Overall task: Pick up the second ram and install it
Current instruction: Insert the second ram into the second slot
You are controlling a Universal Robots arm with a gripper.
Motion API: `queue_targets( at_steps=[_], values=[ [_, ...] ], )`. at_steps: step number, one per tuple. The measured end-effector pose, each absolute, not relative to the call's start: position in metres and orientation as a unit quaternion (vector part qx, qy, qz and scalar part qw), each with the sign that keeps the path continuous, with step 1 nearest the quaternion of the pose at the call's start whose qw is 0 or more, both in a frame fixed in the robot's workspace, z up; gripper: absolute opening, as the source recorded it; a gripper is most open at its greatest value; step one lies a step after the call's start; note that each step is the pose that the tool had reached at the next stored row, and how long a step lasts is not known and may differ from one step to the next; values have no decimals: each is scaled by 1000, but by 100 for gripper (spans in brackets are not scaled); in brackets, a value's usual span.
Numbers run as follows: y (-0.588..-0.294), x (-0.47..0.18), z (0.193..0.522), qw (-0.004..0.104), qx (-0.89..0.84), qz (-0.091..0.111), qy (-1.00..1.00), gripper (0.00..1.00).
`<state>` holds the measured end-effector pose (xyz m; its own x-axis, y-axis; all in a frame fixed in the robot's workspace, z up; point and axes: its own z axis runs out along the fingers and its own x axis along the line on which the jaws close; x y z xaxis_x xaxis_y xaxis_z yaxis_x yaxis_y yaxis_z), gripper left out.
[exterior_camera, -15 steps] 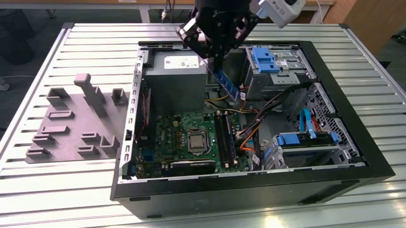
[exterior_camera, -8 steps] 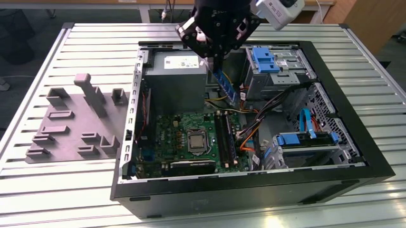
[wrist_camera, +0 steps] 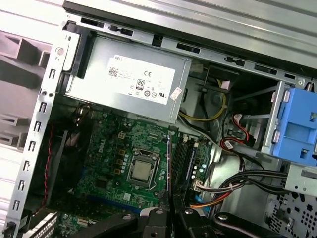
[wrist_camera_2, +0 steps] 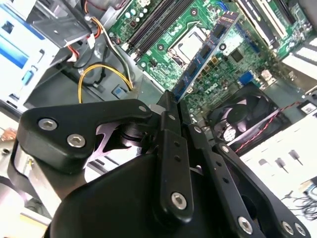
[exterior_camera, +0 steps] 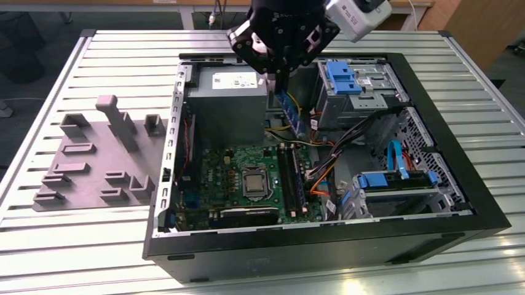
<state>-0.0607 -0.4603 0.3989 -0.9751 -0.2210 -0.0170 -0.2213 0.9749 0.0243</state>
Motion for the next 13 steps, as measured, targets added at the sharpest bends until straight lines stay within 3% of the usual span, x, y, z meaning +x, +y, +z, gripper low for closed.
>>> queue_targets(
  at_steps=[13],
  values=[
    [-460,-61,399,8,-17,12,1000,14]
  ],
)
